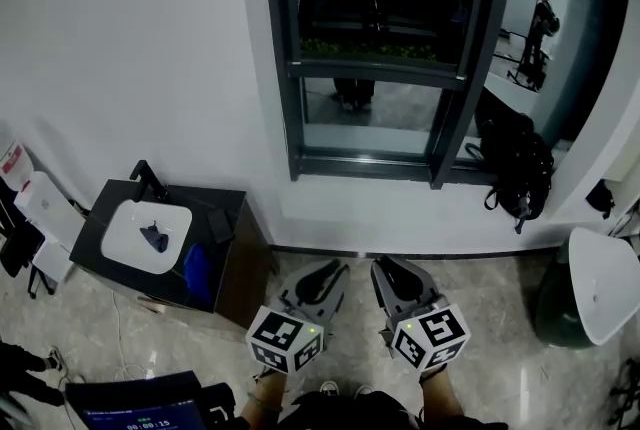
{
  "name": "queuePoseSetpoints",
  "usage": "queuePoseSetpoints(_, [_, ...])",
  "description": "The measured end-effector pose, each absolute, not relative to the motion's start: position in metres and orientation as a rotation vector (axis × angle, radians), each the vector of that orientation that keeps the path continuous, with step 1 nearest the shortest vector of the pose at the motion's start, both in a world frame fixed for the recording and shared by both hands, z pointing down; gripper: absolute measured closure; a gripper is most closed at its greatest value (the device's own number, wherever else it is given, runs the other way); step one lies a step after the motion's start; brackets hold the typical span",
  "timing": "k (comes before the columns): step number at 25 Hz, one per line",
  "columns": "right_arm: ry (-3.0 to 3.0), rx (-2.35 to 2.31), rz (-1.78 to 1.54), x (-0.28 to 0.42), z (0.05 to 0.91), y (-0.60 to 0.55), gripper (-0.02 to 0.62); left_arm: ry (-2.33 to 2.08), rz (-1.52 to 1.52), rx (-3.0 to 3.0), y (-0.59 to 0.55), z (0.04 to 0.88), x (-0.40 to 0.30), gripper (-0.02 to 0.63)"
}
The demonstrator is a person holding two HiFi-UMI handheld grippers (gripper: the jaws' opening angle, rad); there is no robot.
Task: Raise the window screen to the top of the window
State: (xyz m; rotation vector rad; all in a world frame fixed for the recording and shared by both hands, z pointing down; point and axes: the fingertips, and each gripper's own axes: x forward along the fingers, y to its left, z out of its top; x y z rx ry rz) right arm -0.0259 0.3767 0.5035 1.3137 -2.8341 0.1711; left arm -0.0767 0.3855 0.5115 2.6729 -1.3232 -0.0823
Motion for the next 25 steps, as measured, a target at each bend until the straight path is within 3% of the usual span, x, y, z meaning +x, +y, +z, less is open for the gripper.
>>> queuePoseSetpoints(25, [-2.814,1.333,0.212,0.041,0.518,0.406,0.549,-1.356,-0.026,2.639,0.411,0.516,-0.017,0.546])
